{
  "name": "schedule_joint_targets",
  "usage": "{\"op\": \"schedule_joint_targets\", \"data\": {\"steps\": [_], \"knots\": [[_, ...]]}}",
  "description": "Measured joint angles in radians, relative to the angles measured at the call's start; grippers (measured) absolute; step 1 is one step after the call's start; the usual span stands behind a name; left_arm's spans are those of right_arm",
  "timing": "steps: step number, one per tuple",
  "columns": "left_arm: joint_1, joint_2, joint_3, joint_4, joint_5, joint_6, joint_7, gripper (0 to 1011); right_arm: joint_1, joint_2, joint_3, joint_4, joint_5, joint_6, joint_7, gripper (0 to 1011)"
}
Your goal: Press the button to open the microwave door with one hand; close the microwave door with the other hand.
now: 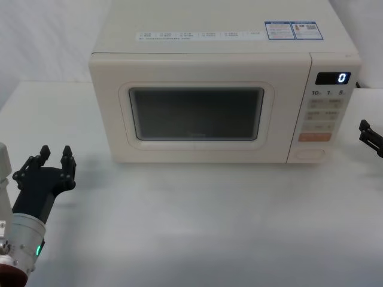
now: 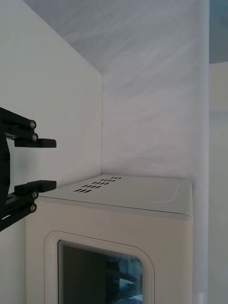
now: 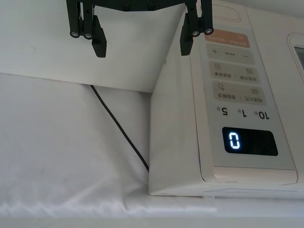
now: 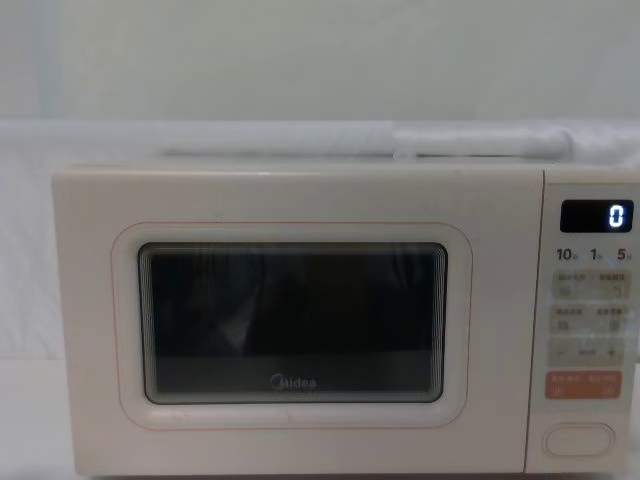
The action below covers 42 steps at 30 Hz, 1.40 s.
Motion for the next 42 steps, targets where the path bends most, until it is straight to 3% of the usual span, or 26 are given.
{"op": "schedule_joint_targets", "data": {"steps": [18, 42], "knots": [[0.0, 0.0, 0.0, 0.0, -0.002, -0.001, -0.001, 980, 0.0, 0.0, 0.0, 0.0, 0.0, 0.0, 0.0, 1002], [0.0, 0.0, 0.0, 0.0, -0.001, -0.001, -0.001, 1001, 0.0, 0.0, 0.0, 0.0, 0.0, 0.0, 0.0, 1002]]}}
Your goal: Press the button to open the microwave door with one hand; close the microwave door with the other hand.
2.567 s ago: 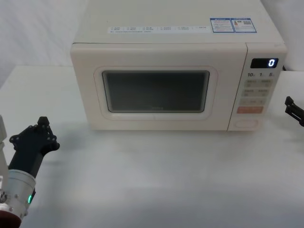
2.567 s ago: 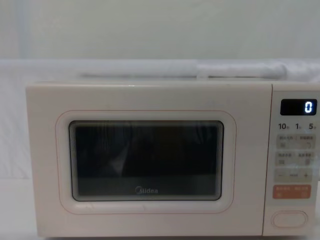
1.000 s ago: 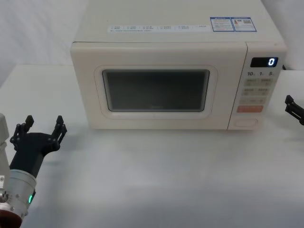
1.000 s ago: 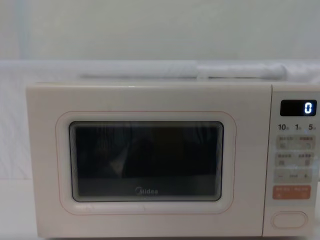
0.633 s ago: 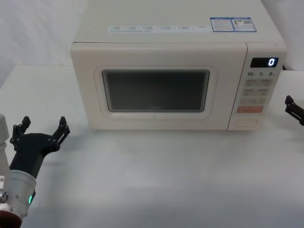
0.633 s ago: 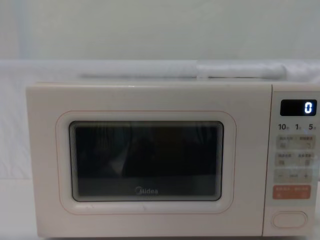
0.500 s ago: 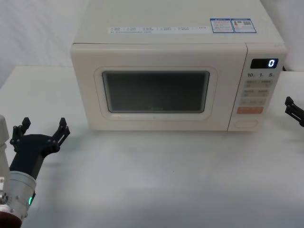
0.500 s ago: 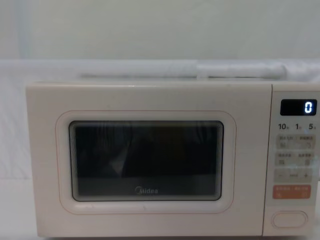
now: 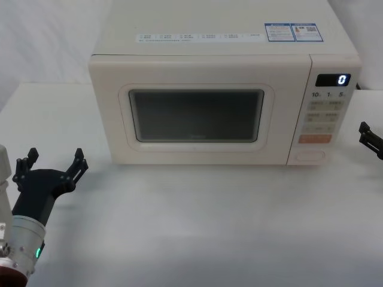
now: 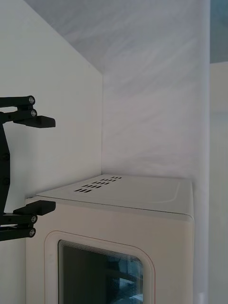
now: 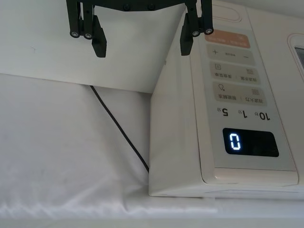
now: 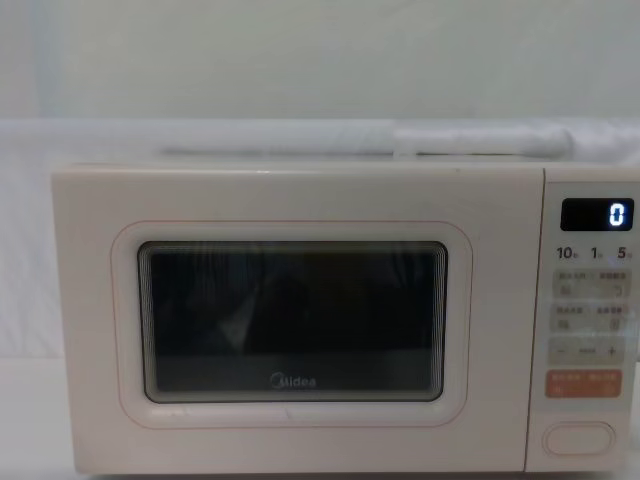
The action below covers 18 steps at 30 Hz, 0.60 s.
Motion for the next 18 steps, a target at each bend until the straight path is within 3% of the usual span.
{"op": "schedule_joint_targets", "data": {"steps": [18], "knots": [[0.0, 0.0, 0.0, 0.0, 0.0, 0.0, 0.0, 1001, 0.0, 0.0, 0.0, 0.0, 0.0, 0.0, 0.0, 1002]]}}
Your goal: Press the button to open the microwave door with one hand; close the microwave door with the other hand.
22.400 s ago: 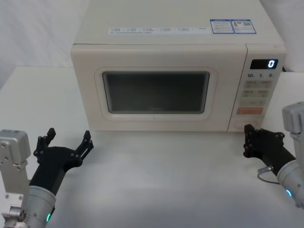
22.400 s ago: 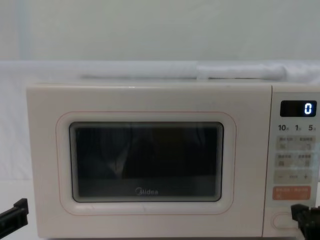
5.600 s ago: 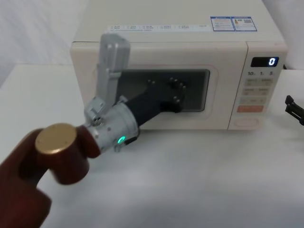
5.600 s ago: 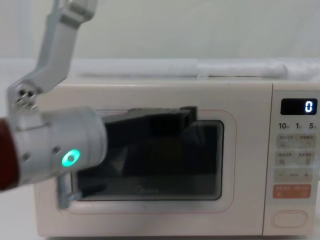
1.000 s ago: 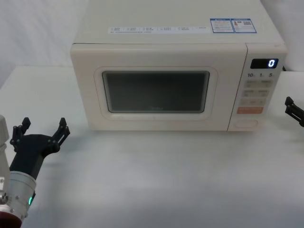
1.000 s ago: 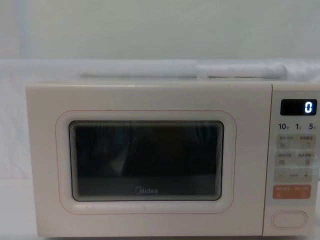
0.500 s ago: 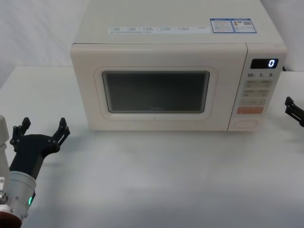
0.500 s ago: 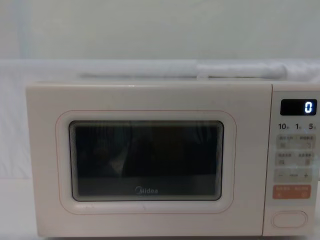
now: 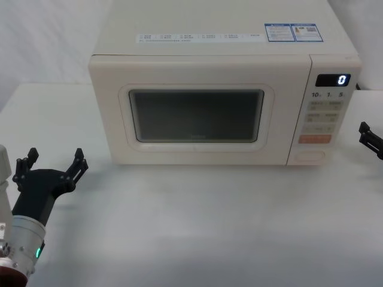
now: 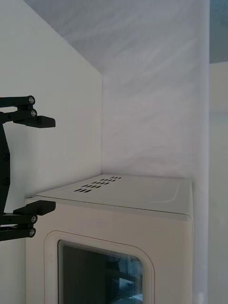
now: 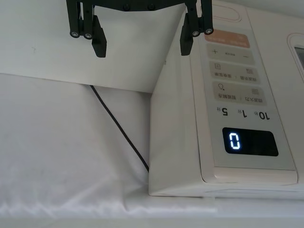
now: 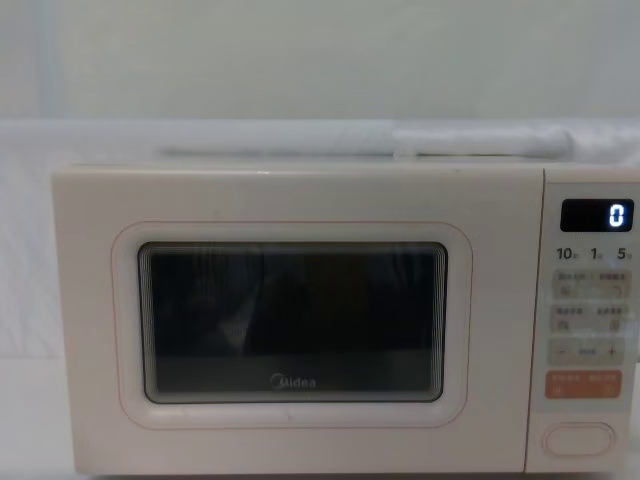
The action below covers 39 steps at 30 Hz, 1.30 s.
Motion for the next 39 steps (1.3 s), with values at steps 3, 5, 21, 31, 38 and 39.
{"op": "schedule_joint_targets", "data": {"steps": [3, 5, 21, 31, 38, 39], "knots": [[0.0, 0.0, 0.0, 0.0, 0.0, 0.0, 0.0, 1001, 0.0, 0.0, 0.0, 0.0, 0.0, 0.0, 0.0, 1002], [0.0, 0.0, 0.0, 0.0, 0.0, 0.0, 0.0, 1001, 0.0, 0.0, 0.0, 0.0, 0.0, 0.0, 0.0, 1002], [0.0, 0.0, 0.0, 0.0, 0.0, 0.0, 0.0, 1001, 0.0, 0.0, 0.0, 0.0, 0.0, 0.0, 0.0, 1002], [0.0, 0.0, 0.0, 0.0, 0.0, 0.0, 0.0, 1001, 0.0, 0.0, 0.0, 0.0, 0.0, 0.0, 0.0, 1002], [0.0, 0.0, 0.0, 0.0, 0.0, 0.0, 0.0, 1001, 0.0, 0.0, 0.0, 0.0, 0.0, 0.0, 0.0, 1002], [0.0, 0.0, 0.0, 0.0, 0.0, 0.0, 0.0, 1001, 0.0, 0.0, 0.0, 0.0, 0.0, 0.0, 0.0, 1002]]}}
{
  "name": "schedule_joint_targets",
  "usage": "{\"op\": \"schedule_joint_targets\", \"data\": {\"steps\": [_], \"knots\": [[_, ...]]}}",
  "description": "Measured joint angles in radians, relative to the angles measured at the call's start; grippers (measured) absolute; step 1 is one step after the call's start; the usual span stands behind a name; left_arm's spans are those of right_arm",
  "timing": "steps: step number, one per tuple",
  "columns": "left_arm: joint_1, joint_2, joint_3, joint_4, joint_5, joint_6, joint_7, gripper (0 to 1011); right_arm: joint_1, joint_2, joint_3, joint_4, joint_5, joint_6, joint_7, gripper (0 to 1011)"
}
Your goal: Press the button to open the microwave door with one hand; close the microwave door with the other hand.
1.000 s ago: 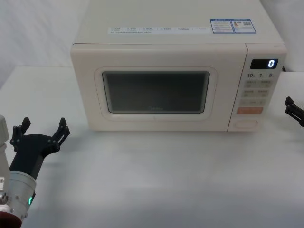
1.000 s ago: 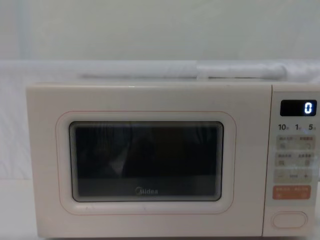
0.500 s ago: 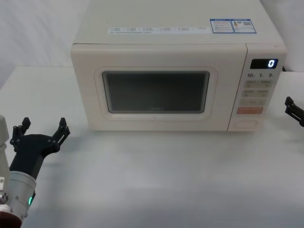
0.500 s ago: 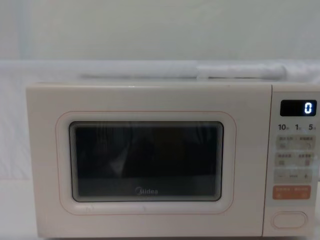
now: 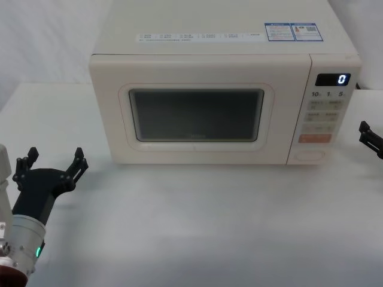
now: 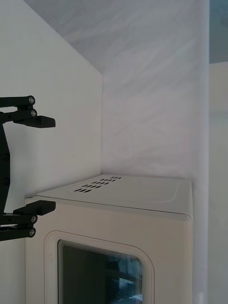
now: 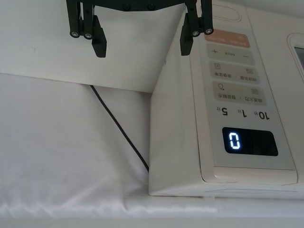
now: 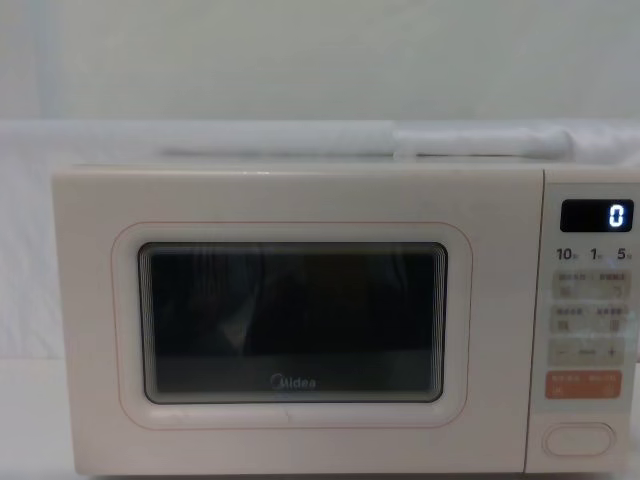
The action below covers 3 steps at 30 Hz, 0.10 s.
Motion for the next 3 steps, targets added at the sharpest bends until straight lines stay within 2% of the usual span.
{"op": "schedule_joint_targets", "data": {"steps": [3], "knots": [[0.0, 0.0, 0.0, 0.0, 0.0, 0.0, 0.0, 1001, 0.0, 0.0, 0.0, 0.0, 0.0, 0.0, 0.0, 1002]]}}
